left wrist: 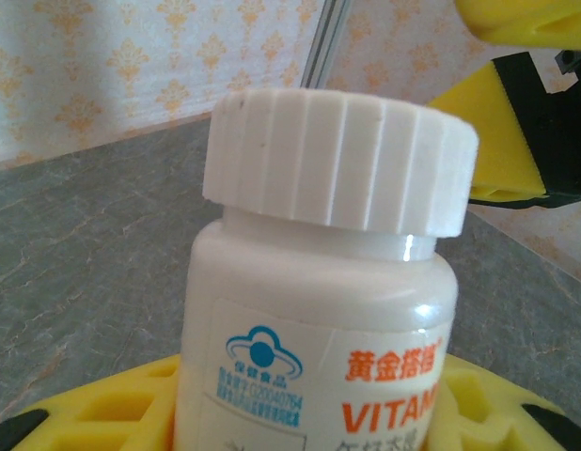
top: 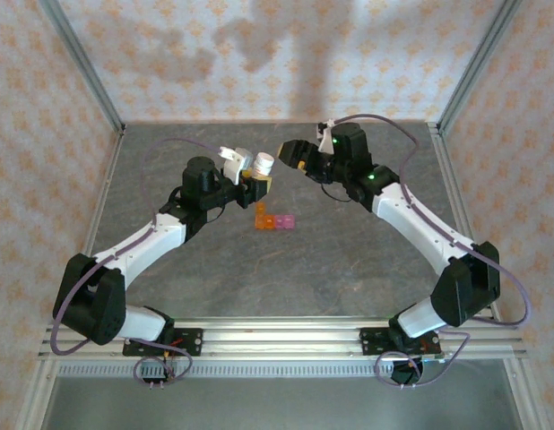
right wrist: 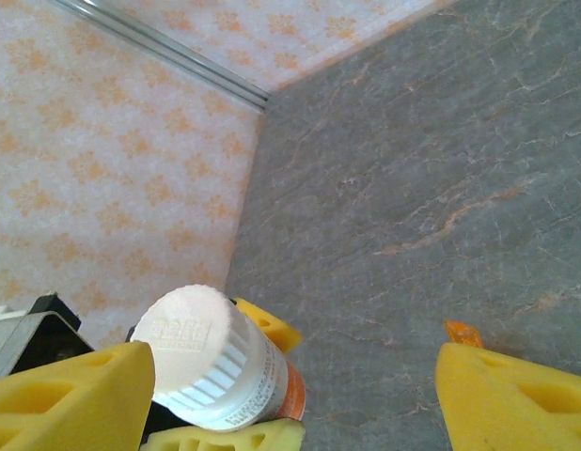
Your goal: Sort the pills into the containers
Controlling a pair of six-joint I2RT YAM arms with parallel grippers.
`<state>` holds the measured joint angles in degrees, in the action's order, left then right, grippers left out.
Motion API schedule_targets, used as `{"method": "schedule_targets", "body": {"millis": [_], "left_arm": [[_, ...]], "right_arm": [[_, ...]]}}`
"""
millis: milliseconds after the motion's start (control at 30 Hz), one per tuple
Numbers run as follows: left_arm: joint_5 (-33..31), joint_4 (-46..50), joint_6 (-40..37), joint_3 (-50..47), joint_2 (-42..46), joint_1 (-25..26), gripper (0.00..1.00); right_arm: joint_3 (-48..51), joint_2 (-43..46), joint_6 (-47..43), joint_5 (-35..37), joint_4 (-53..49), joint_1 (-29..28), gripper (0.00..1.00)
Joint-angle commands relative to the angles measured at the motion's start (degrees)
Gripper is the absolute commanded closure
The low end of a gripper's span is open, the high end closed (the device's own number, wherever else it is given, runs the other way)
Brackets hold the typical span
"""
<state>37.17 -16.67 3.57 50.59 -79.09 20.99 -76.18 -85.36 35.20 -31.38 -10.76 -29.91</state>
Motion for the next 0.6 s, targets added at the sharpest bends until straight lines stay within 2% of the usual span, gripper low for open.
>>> {"method": "schedule_targets", "body": {"millis": [0, 567], "left_arm": [[-0.3, 0.3, -1.2, 1.8, 0.5, 0.0, 1.0], [0.1, 0.3, -1.0, 2.3, -0.1, 0.1, 1.0]], "right_arm": [[-4.0, -1.6, 1.5, 3.7, -1.8, -1.7, 0.22], [-9.2, -6.8, -0.6, 2.5, -2.3, -4.9, 0.29]]}}
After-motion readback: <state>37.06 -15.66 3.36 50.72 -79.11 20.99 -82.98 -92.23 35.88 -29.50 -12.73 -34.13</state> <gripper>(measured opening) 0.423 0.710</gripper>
